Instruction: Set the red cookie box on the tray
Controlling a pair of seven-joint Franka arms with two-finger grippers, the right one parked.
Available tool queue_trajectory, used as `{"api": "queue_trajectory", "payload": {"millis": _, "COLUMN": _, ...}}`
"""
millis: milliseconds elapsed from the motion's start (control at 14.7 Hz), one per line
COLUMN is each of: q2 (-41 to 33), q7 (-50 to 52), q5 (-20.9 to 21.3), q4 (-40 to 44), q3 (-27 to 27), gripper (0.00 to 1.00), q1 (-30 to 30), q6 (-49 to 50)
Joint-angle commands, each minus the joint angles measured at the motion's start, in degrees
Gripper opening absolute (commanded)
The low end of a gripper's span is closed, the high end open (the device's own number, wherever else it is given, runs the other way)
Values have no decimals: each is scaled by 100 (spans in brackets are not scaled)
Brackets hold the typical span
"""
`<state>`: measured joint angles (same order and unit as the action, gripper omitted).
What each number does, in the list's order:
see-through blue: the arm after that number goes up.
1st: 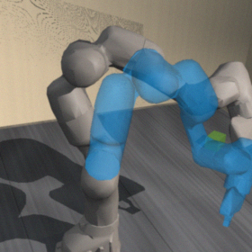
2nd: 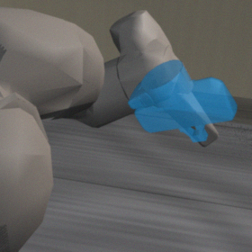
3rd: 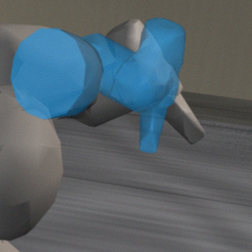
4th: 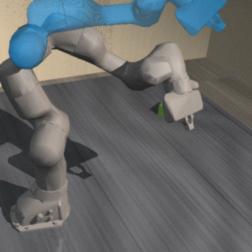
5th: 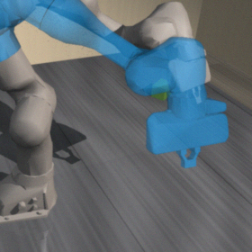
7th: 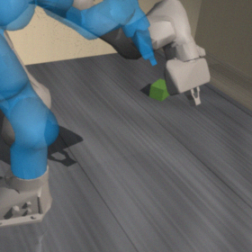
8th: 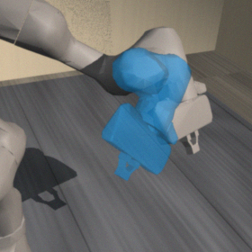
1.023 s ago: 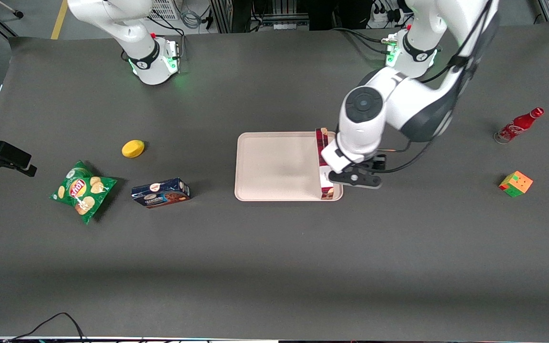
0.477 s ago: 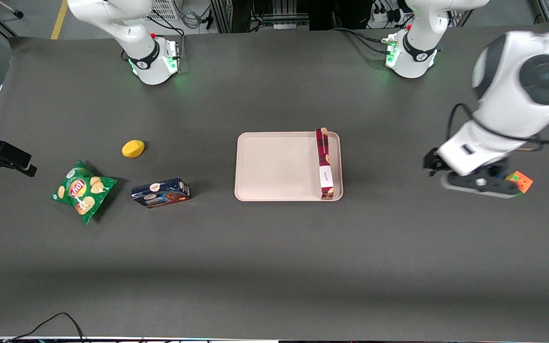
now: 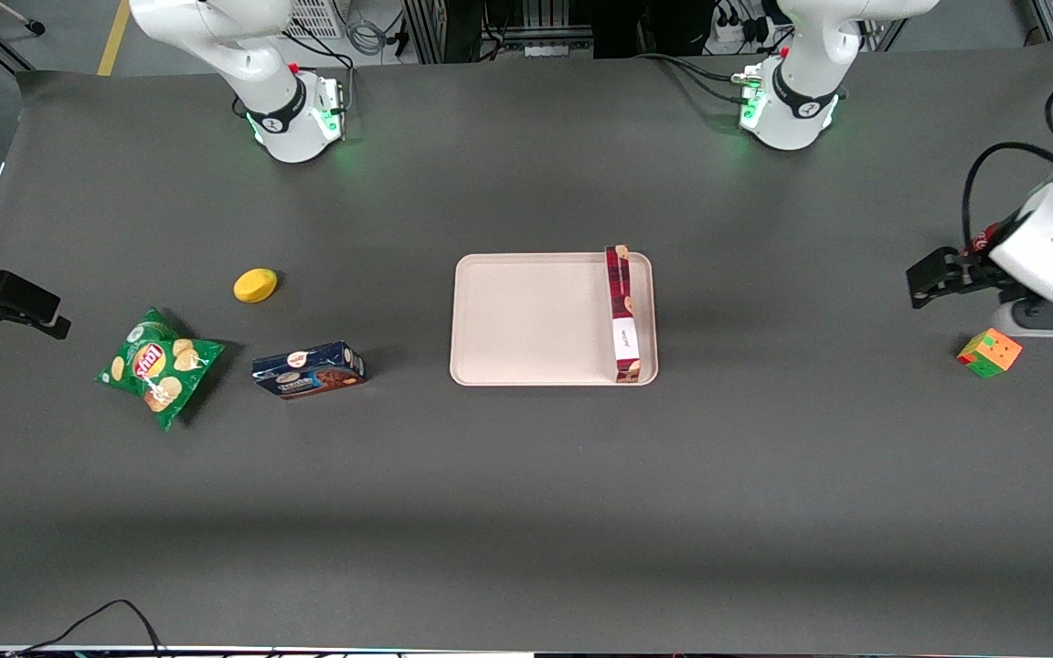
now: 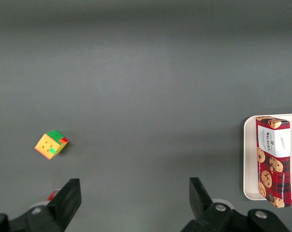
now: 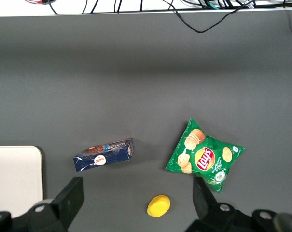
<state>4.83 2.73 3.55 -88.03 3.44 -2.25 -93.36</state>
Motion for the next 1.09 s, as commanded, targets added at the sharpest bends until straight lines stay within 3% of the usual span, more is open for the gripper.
{"api": "queue_trajectory", "payload": {"millis": 0, "q2": 123, "q7": -53, "q5": -65, "q4": 418, "q3": -151, "gripper": 100, "q1": -109, "q6": 372}}
{"api": "queue_trajectory", "payload": {"millis": 409, "q2": -17, "q7": -27, "q5": -486, "q4": 137, "q3": -160, "gripper": 100, "q1": -56, "q6": 503}}
{"api": "queue_trajectory", "payload": {"millis": 1023, "q2": -695, "q7": -71, "q5": -425, "q4": -708, "q3": -221, "gripper": 100, "q1": -74, "q6": 152}}
